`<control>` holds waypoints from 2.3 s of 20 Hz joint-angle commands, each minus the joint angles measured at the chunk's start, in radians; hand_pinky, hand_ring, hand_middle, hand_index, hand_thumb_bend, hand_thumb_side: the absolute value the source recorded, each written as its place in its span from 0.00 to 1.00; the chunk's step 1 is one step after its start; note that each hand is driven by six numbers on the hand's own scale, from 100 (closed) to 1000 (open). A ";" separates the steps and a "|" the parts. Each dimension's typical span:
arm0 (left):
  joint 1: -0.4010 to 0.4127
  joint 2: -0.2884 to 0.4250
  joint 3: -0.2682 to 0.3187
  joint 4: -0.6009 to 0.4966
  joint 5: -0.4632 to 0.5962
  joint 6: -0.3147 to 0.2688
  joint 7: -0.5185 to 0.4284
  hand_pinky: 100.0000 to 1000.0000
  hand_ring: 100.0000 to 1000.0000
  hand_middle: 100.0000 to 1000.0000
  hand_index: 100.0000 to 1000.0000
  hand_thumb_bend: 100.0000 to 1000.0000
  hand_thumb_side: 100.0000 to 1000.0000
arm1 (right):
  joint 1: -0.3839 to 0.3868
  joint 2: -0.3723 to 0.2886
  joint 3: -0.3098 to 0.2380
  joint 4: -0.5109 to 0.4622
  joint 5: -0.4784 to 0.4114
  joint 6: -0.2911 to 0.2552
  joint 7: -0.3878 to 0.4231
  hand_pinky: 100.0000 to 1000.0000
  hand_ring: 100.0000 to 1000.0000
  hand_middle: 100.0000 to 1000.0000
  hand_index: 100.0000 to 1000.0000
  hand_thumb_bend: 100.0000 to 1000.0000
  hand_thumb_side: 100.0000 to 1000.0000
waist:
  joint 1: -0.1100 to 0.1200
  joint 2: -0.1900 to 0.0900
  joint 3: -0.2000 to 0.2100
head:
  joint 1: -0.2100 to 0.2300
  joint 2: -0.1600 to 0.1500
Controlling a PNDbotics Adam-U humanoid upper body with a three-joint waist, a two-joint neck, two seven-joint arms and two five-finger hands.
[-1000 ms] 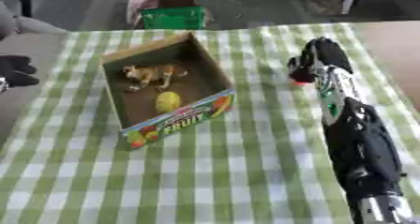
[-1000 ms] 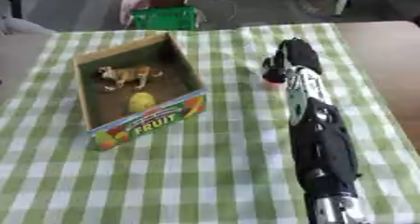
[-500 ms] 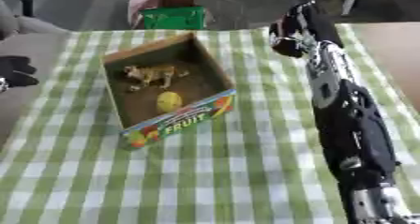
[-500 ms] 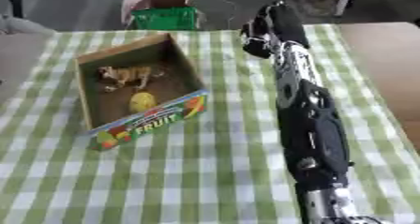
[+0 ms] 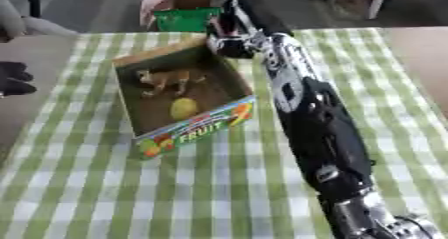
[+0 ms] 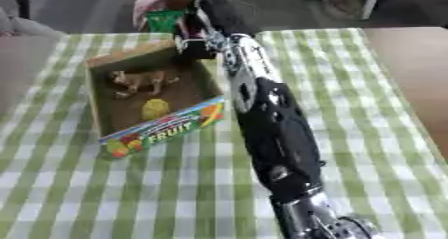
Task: Pick up objects on the table and place them in the box.
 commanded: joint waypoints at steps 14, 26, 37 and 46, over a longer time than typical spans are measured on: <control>-0.011 0.012 0.012 -0.020 0.009 -0.002 0.005 0.75 0.62 0.60 0.75 0.00 0.81 | 0.006 0.030 0.002 0.086 0.148 -0.141 -0.016 0.68 0.76 0.86 0.86 0.00 0.22 | -0.001 -0.011 -0.004 | 0.011 -0.012; 0.011 0.005 0.032 -0.017 0.017 -0.005 0.033 0.75 0.61 0.60 0.75 0.00 0.80 | -0.015 -0.070 -0.038 -0.002 0.001 -0.093 -0.034 0.67 0.76 0.85 0.86 0.00 0.12 | -0.003 -0.021 -0.006 | 0.017 -0.009; 0.088 -0.008 0.096 0.003 0.029 -0.007 0.140 0.74 0.60 0.58 0.74 0.00 0.81 | 0.014 -0.320 -0.263 0.024 -0.178 0.065 -0.129 0.66 0.77 0.85 0.86 0.00 0.11 | -0.014 -0.045 -0.048 | 0.038 0.003; 0.155 -0.025 0.148 0.029 0.019 -0.004 0.216 0.73 0.59 0.57 0.73 0.00 0.82 | 0.060 -0.538 -0.505 0.118 -0.327 0.214 -0.278 0.64 0.76 0.82 0.84 0.00 0.34 | -0.030 -0.064 -0.104 | 0.044 0.014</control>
